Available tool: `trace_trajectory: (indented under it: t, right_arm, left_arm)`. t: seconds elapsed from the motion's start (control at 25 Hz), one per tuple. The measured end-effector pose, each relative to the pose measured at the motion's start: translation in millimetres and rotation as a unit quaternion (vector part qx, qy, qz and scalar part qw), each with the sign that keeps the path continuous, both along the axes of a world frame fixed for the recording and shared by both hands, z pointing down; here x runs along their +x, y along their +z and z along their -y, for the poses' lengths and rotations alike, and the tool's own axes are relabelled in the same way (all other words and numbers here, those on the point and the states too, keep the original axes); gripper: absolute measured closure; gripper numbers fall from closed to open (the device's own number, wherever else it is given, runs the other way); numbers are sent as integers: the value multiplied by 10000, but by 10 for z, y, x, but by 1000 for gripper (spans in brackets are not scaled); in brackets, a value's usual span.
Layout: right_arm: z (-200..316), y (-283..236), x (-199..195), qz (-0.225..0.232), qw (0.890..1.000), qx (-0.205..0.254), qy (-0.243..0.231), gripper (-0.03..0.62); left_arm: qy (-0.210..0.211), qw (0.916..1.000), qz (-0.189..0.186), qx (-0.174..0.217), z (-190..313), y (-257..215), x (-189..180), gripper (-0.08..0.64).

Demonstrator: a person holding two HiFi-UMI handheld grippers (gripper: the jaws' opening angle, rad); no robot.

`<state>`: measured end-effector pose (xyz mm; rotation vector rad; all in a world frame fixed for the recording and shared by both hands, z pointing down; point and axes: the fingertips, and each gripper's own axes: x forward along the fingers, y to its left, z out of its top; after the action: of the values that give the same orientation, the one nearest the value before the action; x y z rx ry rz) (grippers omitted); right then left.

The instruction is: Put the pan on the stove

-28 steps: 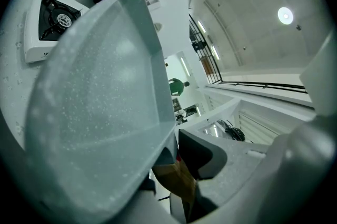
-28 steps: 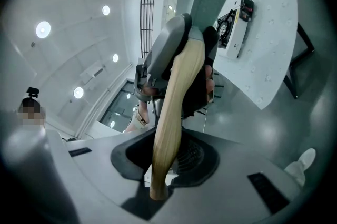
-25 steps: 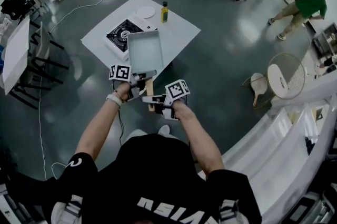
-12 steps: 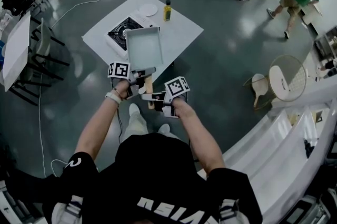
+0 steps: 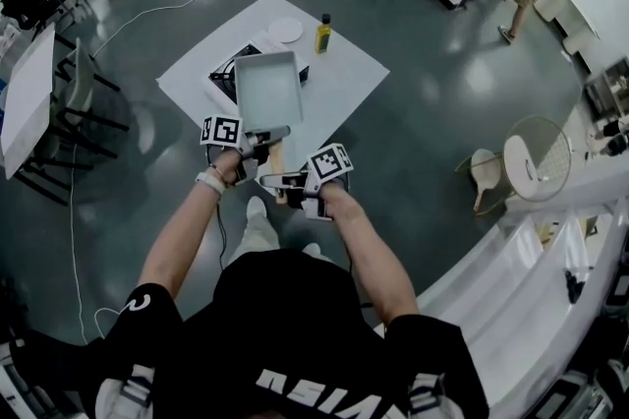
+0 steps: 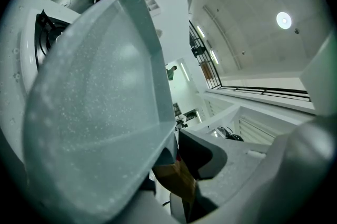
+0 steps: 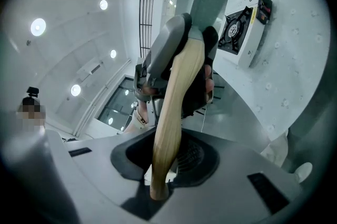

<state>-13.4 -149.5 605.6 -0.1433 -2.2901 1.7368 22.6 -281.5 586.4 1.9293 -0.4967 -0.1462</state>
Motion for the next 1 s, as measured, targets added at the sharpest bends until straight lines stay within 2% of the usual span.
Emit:
trace_trajectory:
  t: [0.16,0.28,0.4,0.52,0.72,0.88,1.0]
  right_arm:
    - [262,-2,-210,-66,9999,69,37,526]
    - [413,25,-319,-170,9998,34,64,526]
    - [542,37,-450,-199,9998,-42,65,526]
    - [684,72,-567,-217,9998,6,41,526]
    - [862,117,-739,-139,9999,-6,-26,526]
    - [968,62,-968,258,9994,154,-185,526]
    - [1043,194,-1022,-177,9998,-47,-62,526]
  left_arm:
    - [-7,9999,83,67,260,-5,-231,430]
    - [-3,10000,30,-24,398,10,-346,431]
    - [36,10000,-35,62,551,21,-464,430]
    - [5,9999,-78,-73,667,51,-579,431]
    - [-14,10000,-10,-51,866,141,-747,430]
    - [-8,9999,-40,-114,976,204,-900,430]
    - [11,9998,-100,-162,1040,236,-1009,430]
